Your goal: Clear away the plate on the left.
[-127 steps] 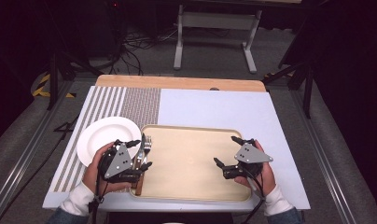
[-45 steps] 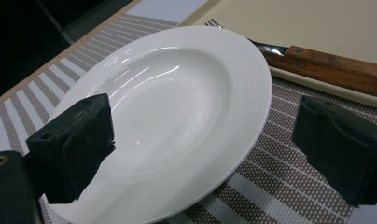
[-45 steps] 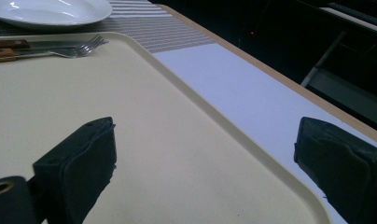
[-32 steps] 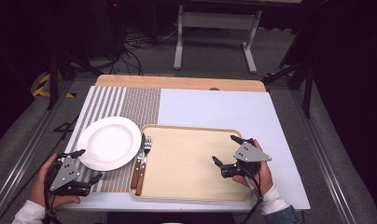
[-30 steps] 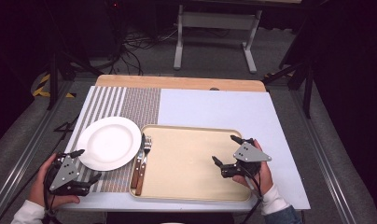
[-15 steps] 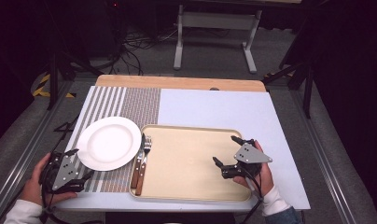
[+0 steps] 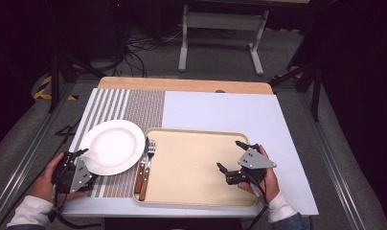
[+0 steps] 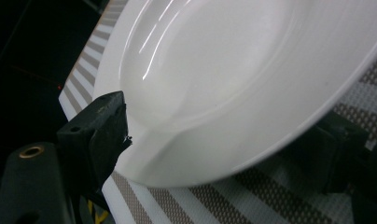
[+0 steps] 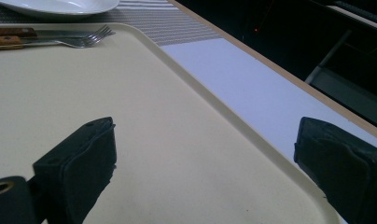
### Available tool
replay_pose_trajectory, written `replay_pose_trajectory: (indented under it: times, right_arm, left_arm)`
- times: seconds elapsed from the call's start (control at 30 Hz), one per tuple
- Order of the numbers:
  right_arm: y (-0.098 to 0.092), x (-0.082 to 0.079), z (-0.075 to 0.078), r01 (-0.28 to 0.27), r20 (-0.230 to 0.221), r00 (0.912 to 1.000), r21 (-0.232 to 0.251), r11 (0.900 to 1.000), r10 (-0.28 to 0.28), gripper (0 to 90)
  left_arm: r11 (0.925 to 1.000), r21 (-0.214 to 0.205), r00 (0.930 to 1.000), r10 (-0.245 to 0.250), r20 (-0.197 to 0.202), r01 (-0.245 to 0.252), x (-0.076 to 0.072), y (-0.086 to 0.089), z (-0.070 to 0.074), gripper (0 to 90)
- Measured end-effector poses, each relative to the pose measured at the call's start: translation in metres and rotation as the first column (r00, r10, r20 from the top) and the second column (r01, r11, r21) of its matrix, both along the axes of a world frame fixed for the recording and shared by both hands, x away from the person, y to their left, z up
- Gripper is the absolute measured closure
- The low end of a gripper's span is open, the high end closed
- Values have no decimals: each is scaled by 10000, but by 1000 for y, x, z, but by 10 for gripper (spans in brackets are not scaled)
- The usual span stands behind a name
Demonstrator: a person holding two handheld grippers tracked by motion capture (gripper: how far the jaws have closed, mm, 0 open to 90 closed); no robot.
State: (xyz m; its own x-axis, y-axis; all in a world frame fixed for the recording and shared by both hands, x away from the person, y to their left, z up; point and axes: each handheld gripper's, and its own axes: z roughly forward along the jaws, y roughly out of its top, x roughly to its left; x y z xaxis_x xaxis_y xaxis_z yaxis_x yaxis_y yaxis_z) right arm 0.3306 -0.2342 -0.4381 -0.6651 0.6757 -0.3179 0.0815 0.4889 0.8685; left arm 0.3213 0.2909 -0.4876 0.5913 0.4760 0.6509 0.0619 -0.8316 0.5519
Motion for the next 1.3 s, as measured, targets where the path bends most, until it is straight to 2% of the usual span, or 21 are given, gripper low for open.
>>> replay_pose_trajectory:
  times: [0.07, 0.13, 0.17, 0.2, 0.3, 0.33, 0.37, 0.43, 0.47, 0.5, 0.63, 0.7, 0.77, 0.8, 0.87, 0.9, 1.03, 1.1, 1.23, 1.3]
  right_arm:
    - [1, 0, -1, -9, -23, 10000, -43, 10000, 9, 67]
    - [1, 0, -1, -17, -31, 10000, -62, 10000, 17, 67]
    - [1, 0, -1, -18, -49, 10000, -52, 10000, 18, 67]
    - [2, 1, -2, -12, -66, 10000, -63, 10000, 11, 67]
    - [4, 0, -3, -69, -115, 9999, -148, 9999, 67, 67]
    - [4, 0, -3, -102, -123, 9999, -171, 9998, 100, 67]
    - [4, 0, -3, -106, -136, 9999, -188, 9998, 104, 67]
    - [4, 0, -3, -123, -146, 9998, -182, 9998, 121, 67]
    - [4, 0, -3, -139, -155, 9998, -190, 9997, 136, 67]
    - [4, 0, -3, -147, -176, 9997, -214, 9997, 143, 67]
    - [5, 0, -4, -183, -171, 9997, -277, 9994, 178, 67]
    - [5, 0, -4, -174, -184, 9997, -289, 9994, 168, 68]
    - [4, 1, -4, -153, -188, 9997, -276, 9995, 148, 67]
    - [4, 1, -4, -143, -197, 9997, -275, 9995, 137, 68]
    - [4, 1, -4, -140, -197, 9997, -307, 9994, 134, 67]
    - [4, 1, -4, -142, -198, 9997, -317, 9994, 136, 67]
    - [4, 1, -5, -111, -240, 9997, -353, 9993, 103, 68]
    - [4, 1, -5, -113, -252, 9996, -389, 9992, 103, 68]
    - [4, 1, -5, -102, -244, 9997, -389, 9992, 92, 68]
    - [4, 1, -5, -71, -233, 9997, -403, 9992, 62, 68]
  left_arm:
    - [9994, 322, 9997, -116, 231, 109, 1, -5, -1, 224]
    - [9985, 510, 9989, -213, 409, 192, 2, -8, -2, 224]
    - [9978, 615, 9987, -274, 429, 247, 2, -9, -2, 249]
    - [9967, 771, 9976, -317, 613, 269, 1, -12, -4, 277]
    - [9896, 1380, 9960, -502, 743, 396, 0, -18, -7, 433]
    - [9873, 1535, 9951, -546, 819, 416, 0, -20, -8, 452]
    - [9840, 1714, 9954, -624, 730, 491, 0, -22, -8, 501]
    - [9776, 2040, 9937, -707, 871, 517, -1, -26, -11, 580]
    - [9693, 2378, 9937, -821, 764, 618, -1, -28, -11, 620]
    - [9664, 2508, 9934, -793, 829, 562, -1, -30, -12, 678]
    - [9415, 3345, 9892, -848, 1195, 403, -2, -37, -16, 709]
    - [9235, 3809, 9859, -1034, 1317, 460, -1, -41, -16, 724]
    - [9008, 4319, 9807, -1221, 1526, 449, 0, -46, -17, 742]
    - [8957, 4423, 9796, -1271, 1554, 461, 1, -48, -17, 751]
    - [8803, 4725, 9773, -1344, 1636, 419, 2, -53, -17, 778]
    - [8795, 4741, 9775, -1340, 1629, 416, 3, -55, -17, 793]
    - [8861, 4611, 9803, -1298, 1487, 474, 9, -61, -15, 810]
    - [8845, 4650, 9827, -1167, 1436, 371, 10, -63, -14, 808]
    - [8836, 4677, 9829, -1043, 1516, 217, 10, -64, -15, 813]
    - [8795, 4756, 9829, -1007, 1543, 154, 10, -64, -14, 812]
